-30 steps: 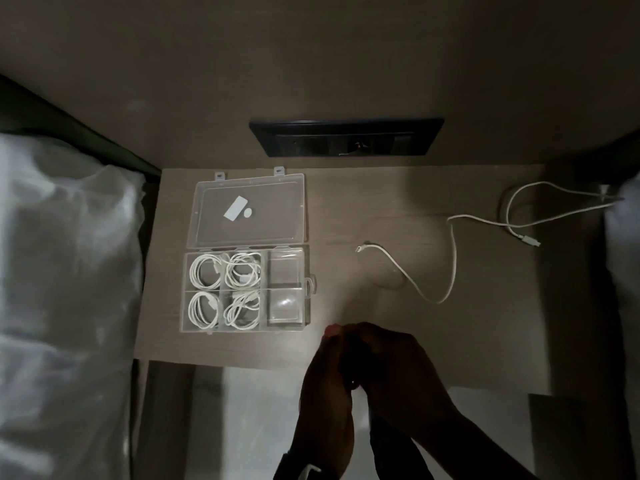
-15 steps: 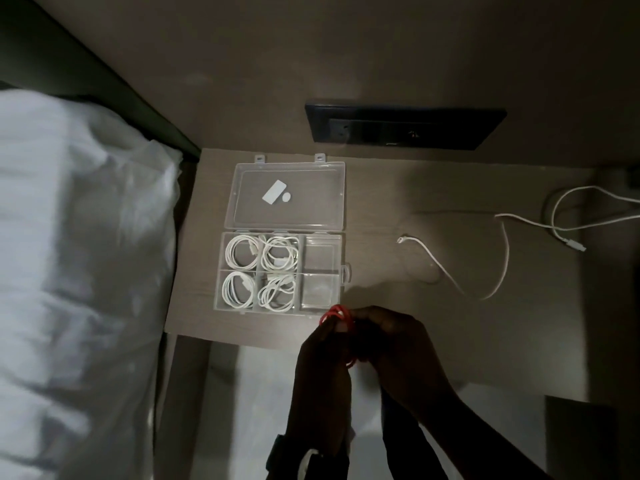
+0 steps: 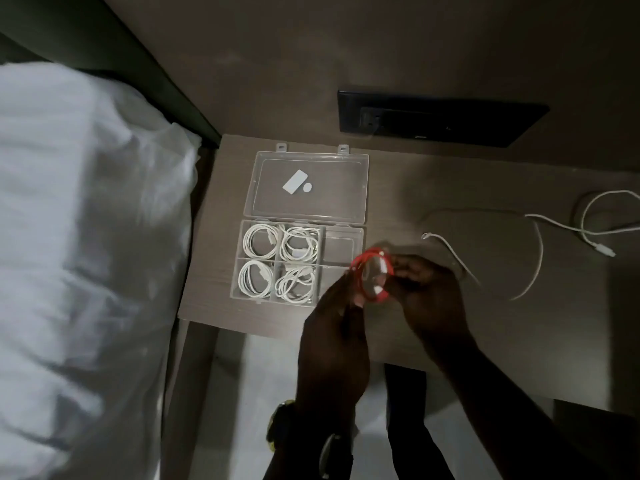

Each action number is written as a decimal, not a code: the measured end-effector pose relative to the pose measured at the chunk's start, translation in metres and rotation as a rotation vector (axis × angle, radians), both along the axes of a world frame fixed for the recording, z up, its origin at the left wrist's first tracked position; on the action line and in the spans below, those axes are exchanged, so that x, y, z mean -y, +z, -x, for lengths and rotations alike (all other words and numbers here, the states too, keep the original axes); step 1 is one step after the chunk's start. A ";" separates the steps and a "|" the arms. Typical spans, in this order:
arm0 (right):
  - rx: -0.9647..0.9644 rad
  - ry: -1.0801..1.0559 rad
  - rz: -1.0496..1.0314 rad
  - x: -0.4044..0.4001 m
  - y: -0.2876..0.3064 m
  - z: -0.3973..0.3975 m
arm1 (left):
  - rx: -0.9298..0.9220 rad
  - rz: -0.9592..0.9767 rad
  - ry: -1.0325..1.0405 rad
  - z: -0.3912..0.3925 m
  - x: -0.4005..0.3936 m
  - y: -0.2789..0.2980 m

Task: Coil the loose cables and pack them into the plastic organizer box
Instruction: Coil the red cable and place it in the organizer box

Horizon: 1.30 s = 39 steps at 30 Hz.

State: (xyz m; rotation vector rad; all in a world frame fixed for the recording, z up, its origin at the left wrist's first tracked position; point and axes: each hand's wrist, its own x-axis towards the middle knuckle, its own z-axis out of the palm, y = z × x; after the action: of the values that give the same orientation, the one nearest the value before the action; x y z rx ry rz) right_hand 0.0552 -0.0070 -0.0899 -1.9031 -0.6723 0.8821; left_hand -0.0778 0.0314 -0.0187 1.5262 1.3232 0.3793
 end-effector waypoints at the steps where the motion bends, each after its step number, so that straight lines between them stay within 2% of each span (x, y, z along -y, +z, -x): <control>1: -0.009 -0.043 0.021 -0.006 -0.002 -0.007 | -0.010 0.006 0.028 0.005 -0.004 0.001; 4: -0.009 -0.033 0.018 -0.032 -0.007 -0.016 | 0.002 0.054 0.172 0.017 -0.017 -0.015; 6: -0.006 -0.001 0.034 -0.051 -0.014 -0.014 | -0.081 -0.055 0.162 0.018 -0.031 -0.030; 9: -0.041 0.030 0.092 -0.074 -0.027 -0.013 | -0.199 -0.330 -0.001 0.010 -0.057 -0.058; 13: 0.137 0.164 0.132 -0.083 -0.037 -0.008 | -0.348 -0.503 -0.282 0.001 -0.081 -0.094; 19: 0.427 0.289 0.084 -0.076 -0.035 -0.008 | -0.373 -0.577 -0.440 0.009 -0.087 -0.116; 23: 0.589 0.474 0.118 -0.079 -0.032 -0.009 | -0.405 -0.613 -0.473 0.010 -0.085 -0.119; 28: 0.637 0.524 0.053 -0.077 -0.029 -0.011 | -0.417 -0.605 -0.487 0.012 -0.087 -0.122; 35: 0.934 0.741 0.073 -0.074 -0.029 -0.022 | -0.405 -0.685 -0.506 0.010 -0.090 -0.123; 39: 0.941 0.829 0.073 -0.075 -0.030 -0.021 | -0.469 -0.632 -0.493 0.007 -0.082 -0.121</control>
State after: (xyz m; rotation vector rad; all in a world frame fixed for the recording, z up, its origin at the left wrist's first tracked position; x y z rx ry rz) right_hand 0.0762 0.0678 -0.1197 -2.0633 -2.1095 0.4024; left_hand -0.0849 0.1136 -0.1395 2.5209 1.1593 0.1201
